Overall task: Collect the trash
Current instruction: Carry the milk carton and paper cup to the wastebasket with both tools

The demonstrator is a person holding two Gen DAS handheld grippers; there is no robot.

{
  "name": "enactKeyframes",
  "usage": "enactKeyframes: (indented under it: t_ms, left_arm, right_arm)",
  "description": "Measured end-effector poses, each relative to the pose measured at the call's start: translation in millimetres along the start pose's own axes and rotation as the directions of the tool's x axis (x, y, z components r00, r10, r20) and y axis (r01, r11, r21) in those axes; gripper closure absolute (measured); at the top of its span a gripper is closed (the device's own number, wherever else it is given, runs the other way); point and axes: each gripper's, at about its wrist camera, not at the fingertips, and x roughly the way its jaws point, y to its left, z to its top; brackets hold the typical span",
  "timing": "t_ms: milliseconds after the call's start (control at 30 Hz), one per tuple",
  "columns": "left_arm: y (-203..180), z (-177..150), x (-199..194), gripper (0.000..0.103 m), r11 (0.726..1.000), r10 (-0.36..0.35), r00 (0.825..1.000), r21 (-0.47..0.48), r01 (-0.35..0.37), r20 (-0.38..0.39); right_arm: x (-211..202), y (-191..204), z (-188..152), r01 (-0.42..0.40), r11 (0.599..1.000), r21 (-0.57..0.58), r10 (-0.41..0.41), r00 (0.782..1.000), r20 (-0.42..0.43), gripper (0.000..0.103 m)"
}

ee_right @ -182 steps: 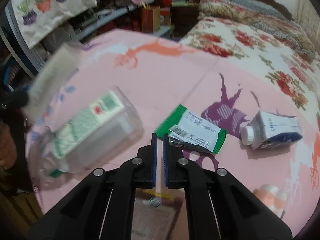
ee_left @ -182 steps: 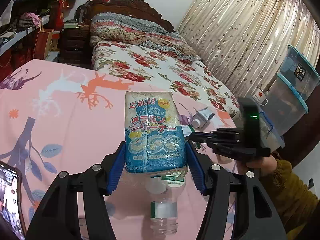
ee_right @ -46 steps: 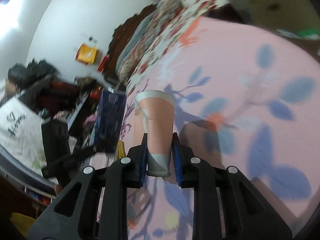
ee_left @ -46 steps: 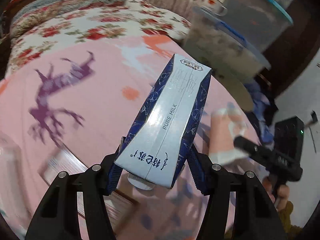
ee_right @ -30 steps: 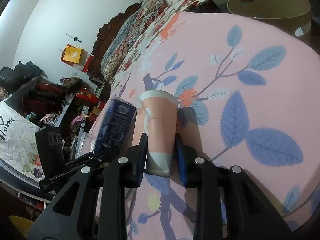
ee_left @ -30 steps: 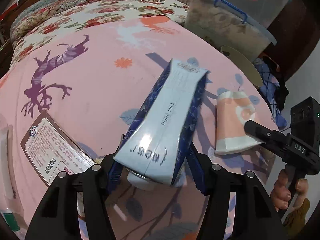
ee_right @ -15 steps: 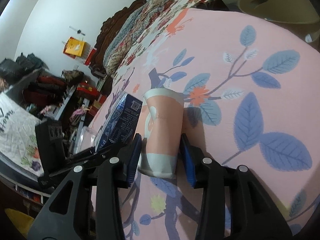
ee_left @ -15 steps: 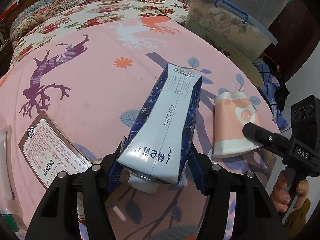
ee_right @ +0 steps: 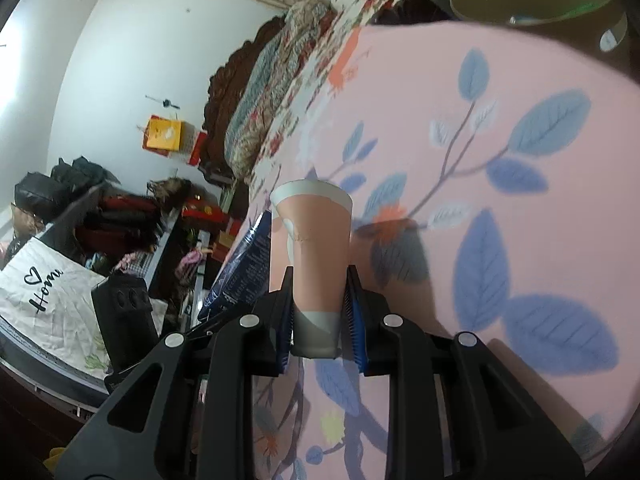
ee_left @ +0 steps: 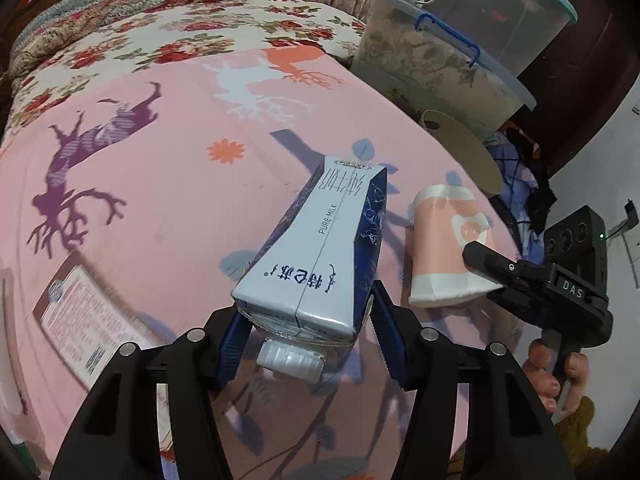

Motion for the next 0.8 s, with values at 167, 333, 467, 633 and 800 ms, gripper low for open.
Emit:
enactKeyframes:
  t_ms: [167,333,467,633,800]
  left_arm:
    - [-24,21,12,0.049,0.998,-0.044,0.999,0.037,0.045,-0.032]
    - [-71,61,38,0.05,0.988,-0.072,0.996,0.131,0.079,-0.055]
    - [-113,101,65,0.051,0.976,-0.111,0.991,0.18,0.123,-0.075]
    - [-179,150,101,0.053,0.952,-0.156,0.986,0.258,0.165,-0.056]
    - [-234,192,135,0.045,0.936,-0.173,0.985,0.309,0.171,-0.02]
  right_arm:
    - [-20,-11,15,0.005,1.0,0.011,-0.005,0.998,0.065,0.076]
    - [-63,-31,49,0.048,0.999,0.02,-0.051,0.979,0.197,0.076]
    - [-101,-51,84,0.11,0.993,0.045,-0.118,0.945,0.307,0.076]
    - [-133,-79,127,0.196,0.977,0.084,-0.213,0.898,0.384,0.076]
    - [-129,-98,169,0.31,0.944,0.115,-0.33,0.864,0.38,0.062]
